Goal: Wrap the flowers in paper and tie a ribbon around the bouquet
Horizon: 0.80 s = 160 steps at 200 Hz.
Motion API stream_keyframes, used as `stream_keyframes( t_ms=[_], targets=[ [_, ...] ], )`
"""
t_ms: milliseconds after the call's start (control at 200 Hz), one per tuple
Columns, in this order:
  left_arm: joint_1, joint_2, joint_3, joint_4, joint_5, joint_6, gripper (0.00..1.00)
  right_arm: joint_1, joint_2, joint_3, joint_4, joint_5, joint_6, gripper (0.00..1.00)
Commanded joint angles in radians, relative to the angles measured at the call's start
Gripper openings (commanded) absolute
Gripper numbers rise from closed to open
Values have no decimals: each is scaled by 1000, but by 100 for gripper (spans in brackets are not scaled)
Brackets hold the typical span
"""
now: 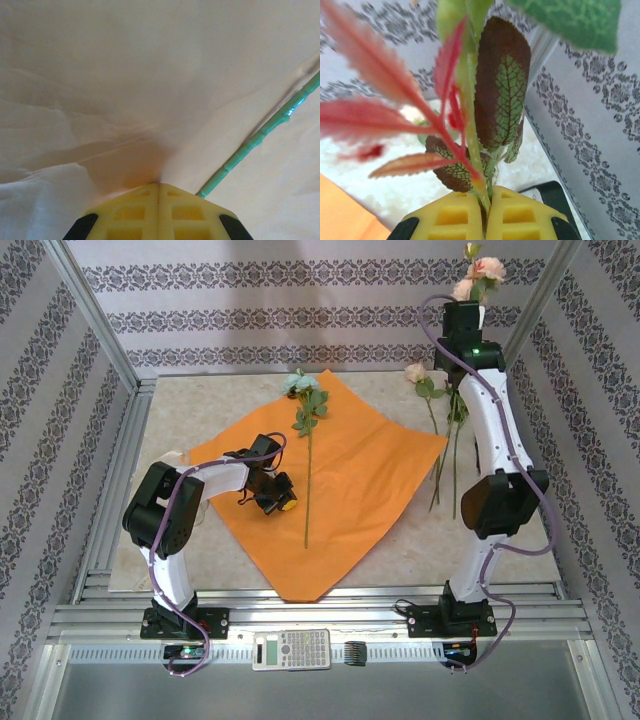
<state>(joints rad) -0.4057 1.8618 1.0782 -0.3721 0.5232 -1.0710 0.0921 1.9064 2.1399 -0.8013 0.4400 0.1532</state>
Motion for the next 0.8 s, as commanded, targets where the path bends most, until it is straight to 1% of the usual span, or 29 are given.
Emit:
stream_keyframes(
  t_ms=[0, 110, 190, 260, 450, 545, 589, 629, 669, 719, 764, 794],
  targets=[
    [-10, 21, 7, 1, 5, 11, 0, 73, -42, 14, 15, -49, 21, 0],
    [-12, 17, 8, 1, 3, 11, 0, 131, -72, -17, 0, -66, 47, 0],
    [-12, 14, 6, -1, 4, 15, 0, 169, -116, -56, 34, -19, 33, 0],
    [-12, 11, 0, 0, 3, 14, 0, 180, -151, -65, 70, -23, 23, 0],
    [-14, 10, -8, 5, 4, 14, 0, 192, -195, 60, 83, 5, 4, 0],
    [-15, 12, -6, 7, 5, 14, 0, 194, -198, 121, 83, -15, -4, 0],
    [-16, 12, -6, 9, 4, 15, 0, 195, -190, 144, 72, -44, 2, 0],
    [-17, 11, -7, 10, 5, 14, 0, 196, -186, 136, 62, -96, 21, 0],
    [-16, 11, -8, 11, 6, 14, 0, 196, -180, 105, 60, -164, 61, 0],
    [-19, 11, -9, 14, 7, 13, 0, 198, -166, 53, 56, -280, 134, 0],
    [-18, 12, -9, 15, 7, 13, 0, 205, -135, 20, 46, -385, 193, 0],
    [-19, 11, -8, 13, 8, 14, 0, 219, -106, 6, 30, -430, 228, 0]
  ],
)
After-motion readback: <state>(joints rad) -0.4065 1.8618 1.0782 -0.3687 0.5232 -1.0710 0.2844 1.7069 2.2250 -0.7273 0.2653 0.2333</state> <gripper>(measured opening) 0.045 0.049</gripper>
